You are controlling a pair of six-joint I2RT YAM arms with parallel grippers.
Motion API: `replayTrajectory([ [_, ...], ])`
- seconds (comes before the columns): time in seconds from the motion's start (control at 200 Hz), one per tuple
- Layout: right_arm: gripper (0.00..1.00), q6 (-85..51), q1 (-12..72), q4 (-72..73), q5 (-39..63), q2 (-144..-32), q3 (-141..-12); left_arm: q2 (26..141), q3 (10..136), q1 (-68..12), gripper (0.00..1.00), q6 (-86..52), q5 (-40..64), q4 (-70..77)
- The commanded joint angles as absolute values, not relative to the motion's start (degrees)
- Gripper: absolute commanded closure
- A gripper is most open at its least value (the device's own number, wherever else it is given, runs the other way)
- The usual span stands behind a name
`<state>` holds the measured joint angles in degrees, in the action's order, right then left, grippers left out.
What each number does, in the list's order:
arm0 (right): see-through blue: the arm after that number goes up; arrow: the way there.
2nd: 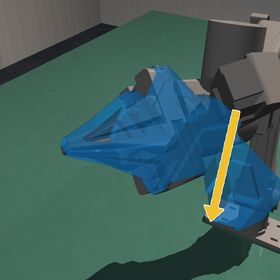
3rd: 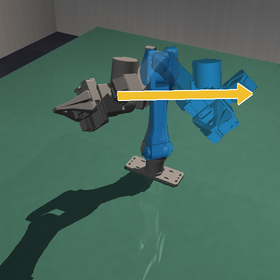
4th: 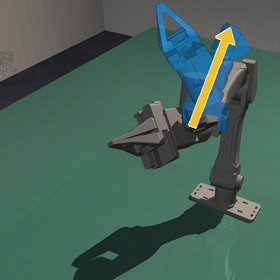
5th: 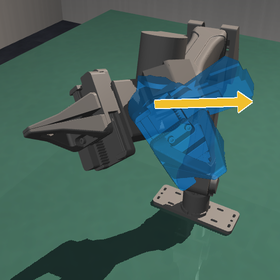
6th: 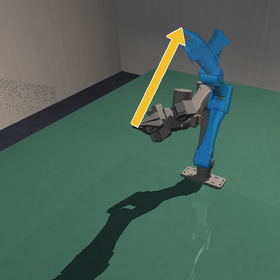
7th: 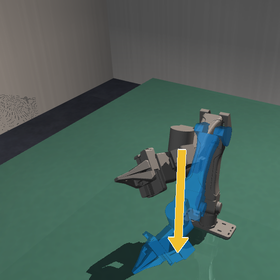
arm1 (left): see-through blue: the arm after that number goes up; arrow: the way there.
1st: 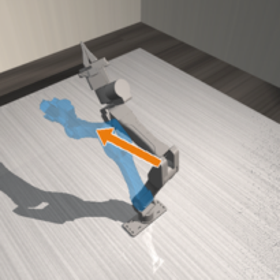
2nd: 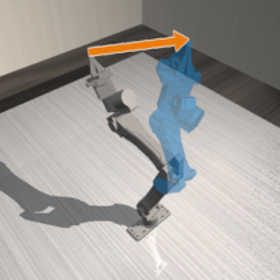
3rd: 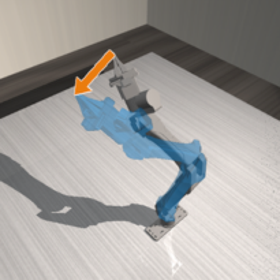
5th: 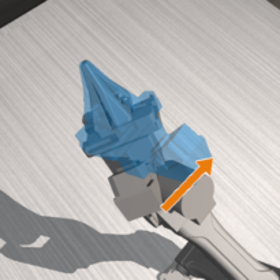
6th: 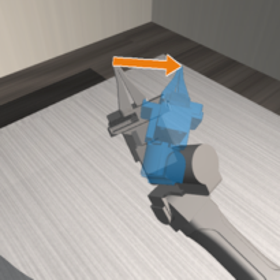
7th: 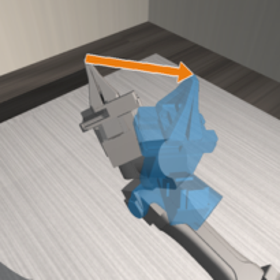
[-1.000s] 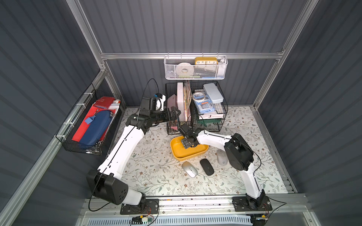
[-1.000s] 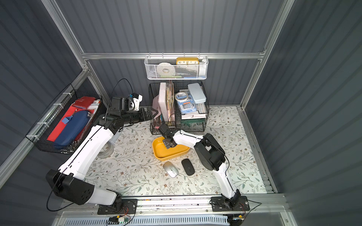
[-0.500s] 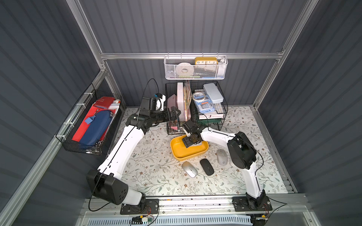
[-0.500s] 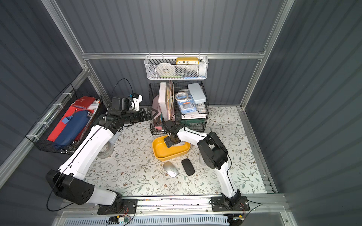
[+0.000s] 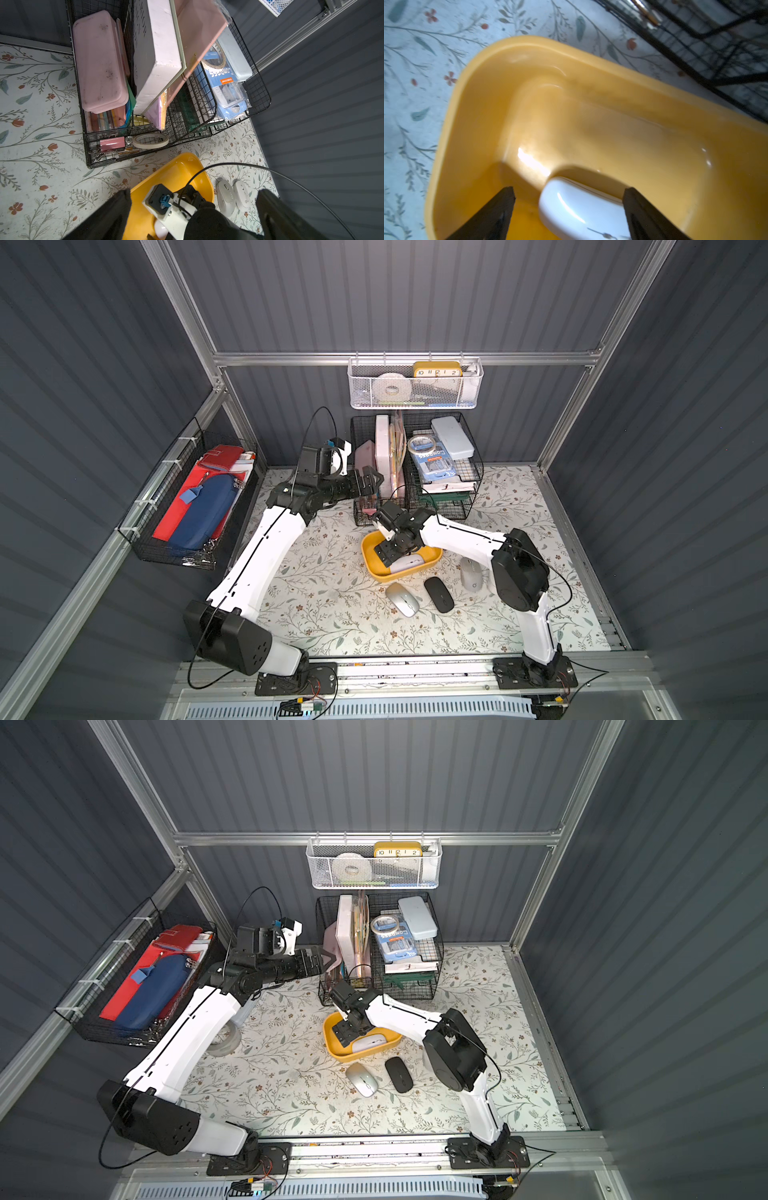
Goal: Take out the mouse from the storage box
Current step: Adjust the mouse in the storage box.
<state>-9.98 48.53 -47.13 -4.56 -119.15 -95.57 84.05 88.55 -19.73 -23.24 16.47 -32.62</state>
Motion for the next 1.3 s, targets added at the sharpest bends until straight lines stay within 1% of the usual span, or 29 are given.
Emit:
replayTrajectory([
  [0.0, 0.12, -7.7, 47.2, -57.7, -11.0, -117.6, -95.9, 81.7, 88.5, -19.4, 0.01, -22.0, 16.0, -33.3],
  [0.125, 0.12, -7.3, 46.0, -64.4, -10.6, -118.2, -96.4, 81.7, 88.4, -19.4, 0.01, -21.5, 15.6, -33.5],
  [0.23, 0.12, -5.2, 44.5, -66.7, -6.8, -119.0, -97.1, 82.0, 88.9, -19.4, 0.01, -21.2, 15.5, -33.4],
  [0.395, 0.15, -0.3, 41.8, -70.7, -0.1, -123.4, -103.2, 82.7, 89.6, -19.4, 0.01, -20.9, 15.4, -33.2],
  [0.555, 0.17, 1.9, 41.5, -72.7, -0.2, -128.0, -106.5, 82.9, 90.1, -19.4, 0.01, -20.7, 15.1, -33.5],
  [0.815, 0.20, 0.7, 42.1, -71.2, -1.0, -132.0, -107.1, 83.1, 90.5, -19.4, 0.01, -20.6, 14.5, -33.9],
  [0.931, 0.20, -1.6, 43.6, -65.7, -6.0, -132.5, -107.5, 83.1, 90.3, -19.4, 0.01, -20.7, 14.2, -33.8],
  [1.011, 0.19, -2.4, 45.7, -58.8, -8.7, -132.1, -106.6, 83.1, 89.9, -19.4, 0.01, -20.9, 14.2, -33.3],
  [1.146, 0.18, -3.2, 49.6, -45.6, -20.5, -131.8, -104.2, 83.4, 89.8, -19.4, 0.01, -21.1, 14.4, -33.0],
  [1.176, 0.17, -2.2, 50.2, -42.4, -21.7, -132.0, -103.5, 83.3, 89.9, -19.4, 0.01, -21.1, 14.4, -33.0],
  [1.216, 0.17, -2.5, 50.9, -40.2, -25.0, -132.3, -103.6, 83.2, 89.9, -19.4, 0.01, -21.1, 14.4, -33.0],
  [1.266, 0.17, -1.9, 50.9, -38.7, -24.8, -132.7, -103.7, 83.0, 89.8, -19.4, 0.01, -21.2, 14.4, -33.0],
  [1.296, 0.17, -2.9, 51.0, -40.7, -25.3, -133.0, -105.1, 82.8, 89.8, -19.4, 0.01, -21.2, 14.4, -33.3],
])
